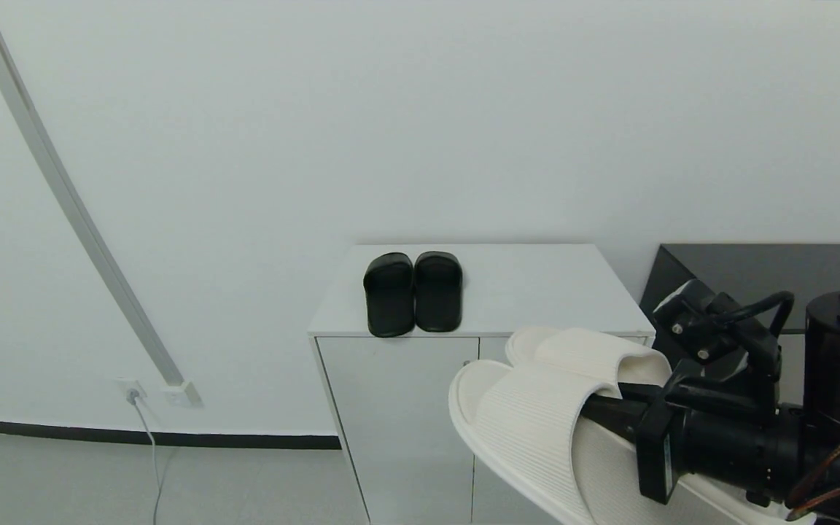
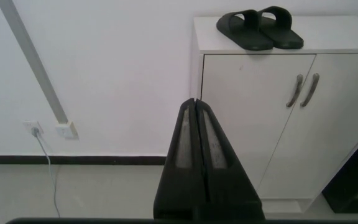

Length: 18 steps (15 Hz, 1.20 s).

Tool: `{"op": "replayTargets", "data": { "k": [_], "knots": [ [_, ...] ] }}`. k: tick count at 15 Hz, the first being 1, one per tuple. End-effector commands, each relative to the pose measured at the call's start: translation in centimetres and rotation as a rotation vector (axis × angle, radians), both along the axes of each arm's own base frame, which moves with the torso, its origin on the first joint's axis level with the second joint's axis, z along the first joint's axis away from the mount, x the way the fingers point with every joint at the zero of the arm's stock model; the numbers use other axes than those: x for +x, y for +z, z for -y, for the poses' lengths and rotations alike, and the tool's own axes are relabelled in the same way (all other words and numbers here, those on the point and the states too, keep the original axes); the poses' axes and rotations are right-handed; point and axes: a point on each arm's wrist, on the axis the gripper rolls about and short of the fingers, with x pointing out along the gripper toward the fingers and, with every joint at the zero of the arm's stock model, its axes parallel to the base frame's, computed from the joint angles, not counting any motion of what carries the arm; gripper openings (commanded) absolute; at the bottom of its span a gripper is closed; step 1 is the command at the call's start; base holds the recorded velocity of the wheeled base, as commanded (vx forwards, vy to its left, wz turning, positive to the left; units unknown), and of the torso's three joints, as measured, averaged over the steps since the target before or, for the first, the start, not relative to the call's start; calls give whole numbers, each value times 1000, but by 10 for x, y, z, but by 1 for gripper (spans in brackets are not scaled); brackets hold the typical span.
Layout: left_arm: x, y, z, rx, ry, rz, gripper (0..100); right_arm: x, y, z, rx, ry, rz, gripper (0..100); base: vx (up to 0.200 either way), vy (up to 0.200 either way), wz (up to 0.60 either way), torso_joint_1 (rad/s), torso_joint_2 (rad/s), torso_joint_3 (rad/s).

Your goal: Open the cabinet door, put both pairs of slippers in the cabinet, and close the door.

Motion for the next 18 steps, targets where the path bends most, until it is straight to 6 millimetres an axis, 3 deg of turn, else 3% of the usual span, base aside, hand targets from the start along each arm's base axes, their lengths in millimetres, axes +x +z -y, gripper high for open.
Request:
{"op": "replayTargets", "data": {
  "k": [1, 11, 12, 18],
  "knots": [
    [0, 0, 0, 0, 0, 0, 0, 1, -2, -1, -5, 0, -6, 0, 0, 0, 0, 0, 0, 0],
    [0, 0, 0, 3, 0, -1, 0, -1, -6, 1, -16, 1, -15, 0, 0, 0, 0, -136, 319, 175],
    [0, 0, 0, 3, -3, -2, 100, -1, -6, 1, -18, -1, -16, 0, 0, 0, 0, -222, 525, 300],
    [0, 0, 0, 0, 0, 0, 100, -2, -11, 2, -28, 1, -27, 0, 0, 0, 0, -221, 546, 314]
  ]
}}
